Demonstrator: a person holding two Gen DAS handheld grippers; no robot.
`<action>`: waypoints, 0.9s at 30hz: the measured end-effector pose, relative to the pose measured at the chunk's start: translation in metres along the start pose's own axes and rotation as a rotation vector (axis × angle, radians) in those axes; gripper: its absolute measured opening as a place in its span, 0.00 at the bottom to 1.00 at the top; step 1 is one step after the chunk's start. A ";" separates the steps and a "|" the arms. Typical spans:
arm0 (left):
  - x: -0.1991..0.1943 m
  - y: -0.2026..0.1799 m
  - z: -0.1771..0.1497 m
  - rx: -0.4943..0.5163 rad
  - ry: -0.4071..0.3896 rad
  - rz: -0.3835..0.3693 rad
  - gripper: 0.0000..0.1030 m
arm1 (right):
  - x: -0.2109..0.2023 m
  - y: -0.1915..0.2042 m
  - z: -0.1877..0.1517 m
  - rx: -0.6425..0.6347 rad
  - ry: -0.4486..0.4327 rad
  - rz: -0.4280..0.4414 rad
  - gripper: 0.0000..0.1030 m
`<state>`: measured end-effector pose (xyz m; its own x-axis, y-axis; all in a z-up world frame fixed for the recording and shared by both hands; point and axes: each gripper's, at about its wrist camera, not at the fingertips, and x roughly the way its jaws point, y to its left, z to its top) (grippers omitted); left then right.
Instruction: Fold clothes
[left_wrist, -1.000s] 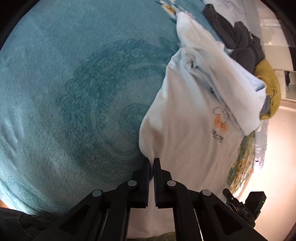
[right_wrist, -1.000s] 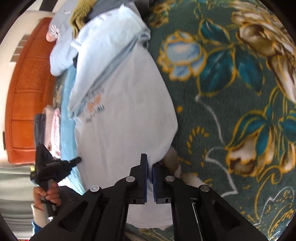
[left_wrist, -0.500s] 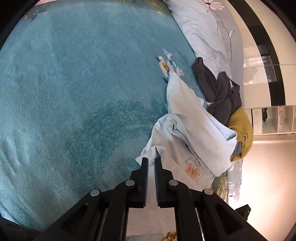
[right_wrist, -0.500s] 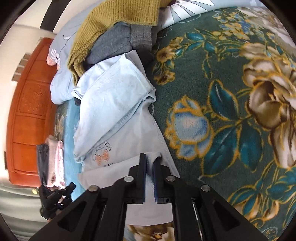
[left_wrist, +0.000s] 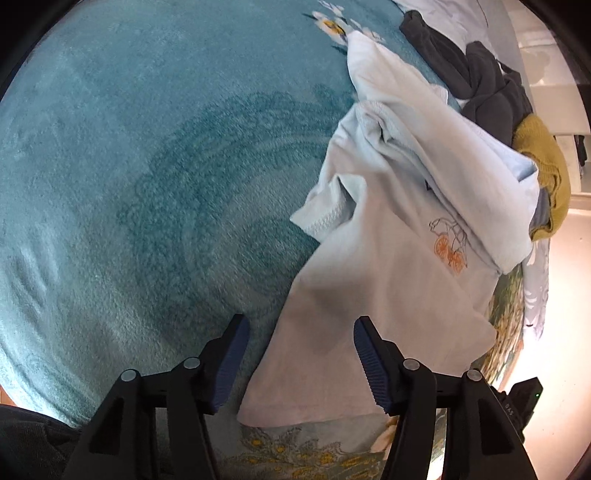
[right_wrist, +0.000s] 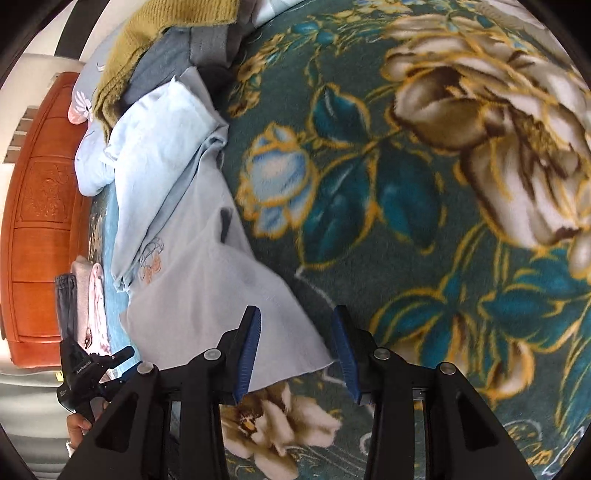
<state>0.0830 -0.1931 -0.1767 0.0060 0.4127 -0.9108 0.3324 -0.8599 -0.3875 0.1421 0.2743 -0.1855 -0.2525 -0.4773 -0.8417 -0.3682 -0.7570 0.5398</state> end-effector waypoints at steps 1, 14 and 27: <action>0.002 -0.002 -0.002 0.007 0.018 0.005 0.59 | 0.002 0.003 -0.001 -0.005 0.011 0.010 0.41; 0.007 0.003 -0.013 -0.008 0.078 -0.003 0.06 | 0.003 0.012 -0.004 -0.034 0.061 0.130 0.07; -0.089 0.019 -0.061 0.031 -0.164 -0.350 0.02 | -0.071 0.062 0.019 -0.191 0.025 0.375 0.06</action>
<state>0.1465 -0.2275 -0.0942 -0.2542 0.6314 -0.7327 0.2589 -0.6855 -0.6805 0.1205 0.2700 -0.0923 -0.3150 -0.7443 -0.5888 -0.0816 -0.5969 0.7982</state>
